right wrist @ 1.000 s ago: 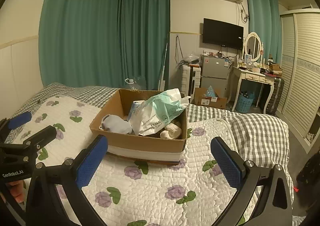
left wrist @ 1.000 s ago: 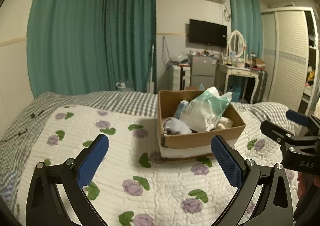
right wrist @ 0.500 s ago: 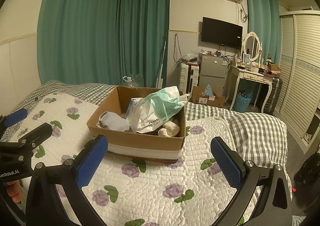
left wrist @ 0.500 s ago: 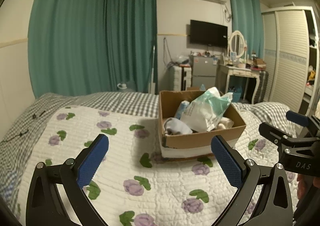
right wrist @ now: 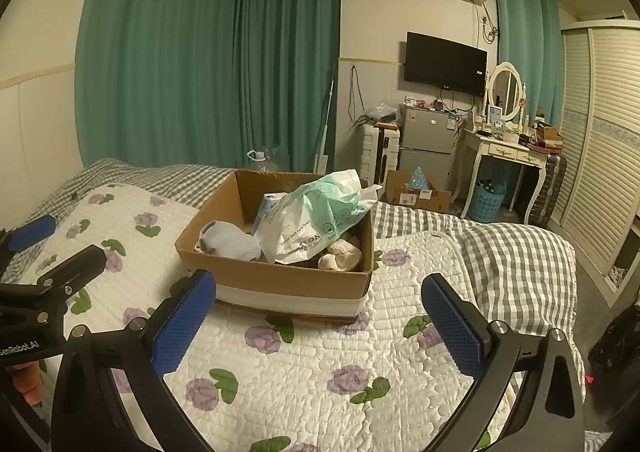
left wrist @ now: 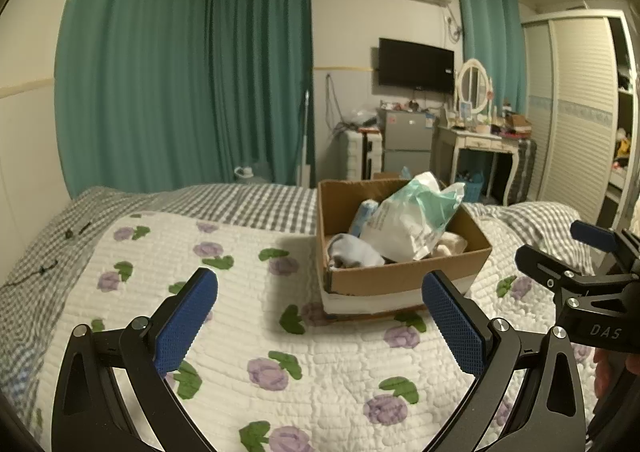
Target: Organize soft objects
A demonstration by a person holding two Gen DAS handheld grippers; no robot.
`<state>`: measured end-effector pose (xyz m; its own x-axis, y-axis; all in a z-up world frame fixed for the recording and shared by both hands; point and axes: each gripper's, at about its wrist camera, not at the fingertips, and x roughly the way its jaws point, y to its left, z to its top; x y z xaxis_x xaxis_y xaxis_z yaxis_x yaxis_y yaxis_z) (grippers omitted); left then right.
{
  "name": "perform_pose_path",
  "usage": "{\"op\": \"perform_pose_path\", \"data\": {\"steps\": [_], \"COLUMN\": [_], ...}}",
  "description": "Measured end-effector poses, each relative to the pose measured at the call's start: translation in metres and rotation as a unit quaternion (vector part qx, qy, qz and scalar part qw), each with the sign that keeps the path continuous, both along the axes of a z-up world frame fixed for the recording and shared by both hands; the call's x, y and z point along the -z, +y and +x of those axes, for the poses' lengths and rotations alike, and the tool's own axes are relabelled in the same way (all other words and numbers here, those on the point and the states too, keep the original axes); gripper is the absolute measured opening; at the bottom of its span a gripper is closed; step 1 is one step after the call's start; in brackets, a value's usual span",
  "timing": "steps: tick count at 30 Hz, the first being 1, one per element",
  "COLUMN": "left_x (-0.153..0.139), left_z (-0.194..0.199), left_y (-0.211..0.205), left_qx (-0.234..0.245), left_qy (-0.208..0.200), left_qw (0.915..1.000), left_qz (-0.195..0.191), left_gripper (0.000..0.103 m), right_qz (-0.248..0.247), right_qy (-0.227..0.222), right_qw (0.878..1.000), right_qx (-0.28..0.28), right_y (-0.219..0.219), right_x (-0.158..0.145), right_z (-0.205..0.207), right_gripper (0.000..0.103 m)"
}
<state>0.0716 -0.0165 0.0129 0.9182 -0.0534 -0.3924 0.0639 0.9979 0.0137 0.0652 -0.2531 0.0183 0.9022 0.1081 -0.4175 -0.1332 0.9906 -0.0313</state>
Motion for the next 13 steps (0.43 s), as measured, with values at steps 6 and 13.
{"op": "perform_pose_path", "data": {"steps": [6, 13], "left_x": [0.0008, 0.0021], "left_z": [0.0003, 0.0015], "left_y": [0.0005, 0.0035], "left_qx": [0.0, -0.003], "left_qy": [0.0, 0.006], "left_qw": [1.0, 1.0], "left_qz": [0.0, -0.005], "left_gripper": [0.103, 0.103], "right_qz": [-0.001, -0.001], "right_qy": [0.002, 0.005], "right_qw": [1.0, 1.0], "right_qx": [0.0, -0.001], "right_y": [-0.0007, 0.0006], "right_x": [0.0003, 0.0012], "right_z": [0.0002, 0.0009], "right_gripper": [0.103, 0.103]}}
